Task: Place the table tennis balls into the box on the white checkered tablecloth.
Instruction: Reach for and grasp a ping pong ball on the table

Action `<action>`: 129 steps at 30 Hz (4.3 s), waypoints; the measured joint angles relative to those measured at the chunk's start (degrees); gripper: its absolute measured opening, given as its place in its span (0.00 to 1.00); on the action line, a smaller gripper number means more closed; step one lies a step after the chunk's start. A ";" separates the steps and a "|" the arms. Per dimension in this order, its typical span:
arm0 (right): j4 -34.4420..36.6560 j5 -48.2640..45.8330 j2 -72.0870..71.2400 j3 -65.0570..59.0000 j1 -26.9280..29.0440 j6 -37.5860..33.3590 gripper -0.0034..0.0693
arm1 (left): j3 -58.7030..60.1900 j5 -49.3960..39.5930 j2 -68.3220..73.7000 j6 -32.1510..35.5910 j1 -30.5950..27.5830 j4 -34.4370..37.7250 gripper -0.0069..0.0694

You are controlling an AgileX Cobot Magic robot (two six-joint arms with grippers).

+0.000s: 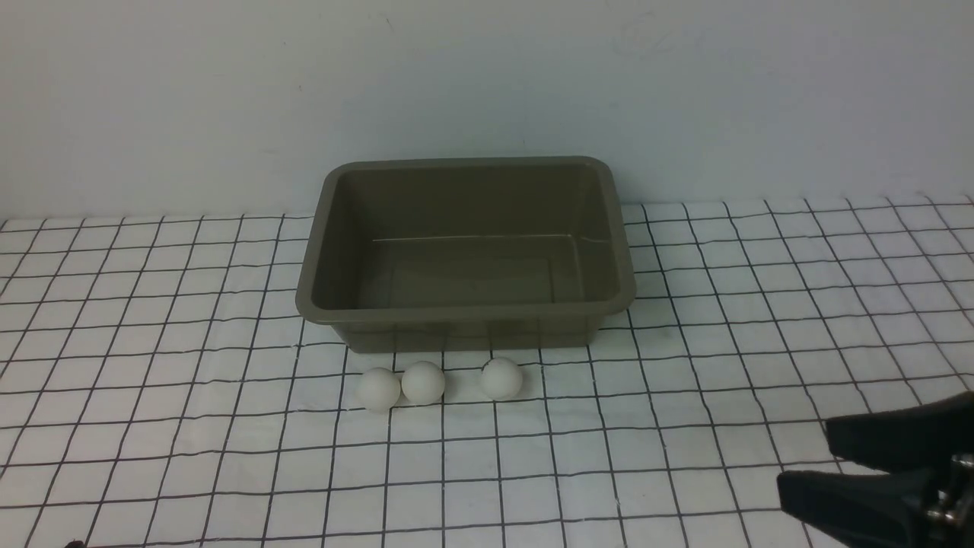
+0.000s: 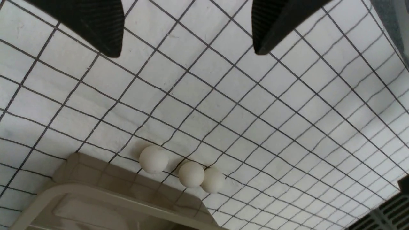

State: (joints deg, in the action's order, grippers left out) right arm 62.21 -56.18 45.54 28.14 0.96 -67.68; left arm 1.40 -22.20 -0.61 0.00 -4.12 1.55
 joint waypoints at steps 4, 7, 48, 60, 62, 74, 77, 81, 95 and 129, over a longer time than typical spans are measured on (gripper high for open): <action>0.95 1.09 8.66 2.00 0.00 -7.21 0.71 | 0.00 0.00 0.00 0.00 0.00 0.00 0.84; 1.04 1.30 11.83 3.84 0.00 -8.59 0.71 | 0.00 0.00 0.00 0.00 0.00 0.00 0.84; 1.31 16.26 16.76 23.98 -8.56 -4.41 0.58 | 0.00 0.00 0.00 0.00 0.00 0.00 0.84; 2.61 14.31 27.65 23.98 -20.92 -7.41 0.58 | 0.00 0.00 0.00 0.00 0.00 0.00 0.84; 1.46 16.20 30.34 23.98 -22.91 -8.02 0.58 | 0.00 0.00 0.00 0.00 0.00 0.00 0.84; 0.27 29.52 47.64 24.04 -32.89 -9.69 0.64 | 0.00 0.00 0.00 0.00 0.00 0.00 0.84; 2.79 34.09 49.12 24.08 -35.12 -9.98 0.72 | 0.00 0.00 0.00 0.00 0.00 0.00 0.84; 7.94 40.68 49.44 24.84 -38.16 -11.42 0.76 | 0.00 0.00 0.00 0.00 0.00 0.00 0.84; 10.52 47.76 57.11 28.62 -42.34 -12.95 0.77 | 0.00 0.00 0.00 0.00 0.00 0.00 0.84; 12.54 55.36 68.08 36.30 -42.34 -13.07 0.77 | 0.00 0.00 0.00 0.00 0.00 0.00 0.84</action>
State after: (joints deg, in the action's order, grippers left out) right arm 74.75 -0.82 113.62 64.44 -41.38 -80.74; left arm 1.40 -22.20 -0.61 0.00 -4.12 1.55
